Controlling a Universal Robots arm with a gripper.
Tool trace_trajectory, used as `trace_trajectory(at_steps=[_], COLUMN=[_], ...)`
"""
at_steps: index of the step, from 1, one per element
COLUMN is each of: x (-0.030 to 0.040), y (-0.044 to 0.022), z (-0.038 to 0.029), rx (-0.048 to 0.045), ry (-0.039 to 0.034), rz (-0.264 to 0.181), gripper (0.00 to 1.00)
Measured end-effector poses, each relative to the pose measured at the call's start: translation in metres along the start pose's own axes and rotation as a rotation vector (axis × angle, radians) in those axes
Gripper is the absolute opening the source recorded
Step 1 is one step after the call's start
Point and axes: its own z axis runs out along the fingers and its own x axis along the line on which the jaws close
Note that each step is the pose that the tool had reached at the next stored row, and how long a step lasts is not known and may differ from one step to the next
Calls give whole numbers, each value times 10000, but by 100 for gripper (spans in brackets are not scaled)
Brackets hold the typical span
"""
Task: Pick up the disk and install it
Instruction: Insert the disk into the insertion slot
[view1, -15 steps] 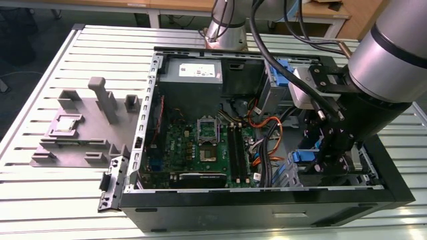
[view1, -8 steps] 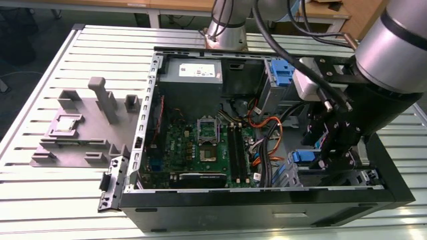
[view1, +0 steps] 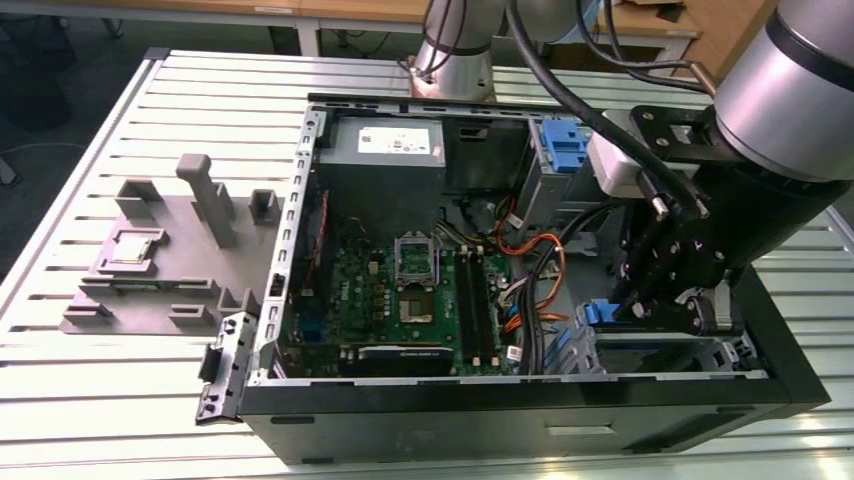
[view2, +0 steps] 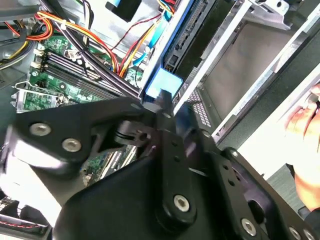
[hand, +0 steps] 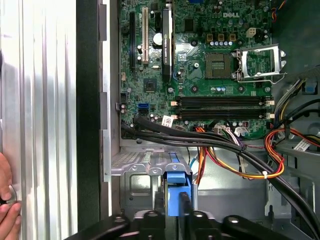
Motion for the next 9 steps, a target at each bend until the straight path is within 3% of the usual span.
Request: trace_trajectory(at_steps=[5,9], x=[0,0], y=[0,0], z=[-1,-1], rx=[0,0], ry=[0,0], rz=[0,0], gripper=[10,10])
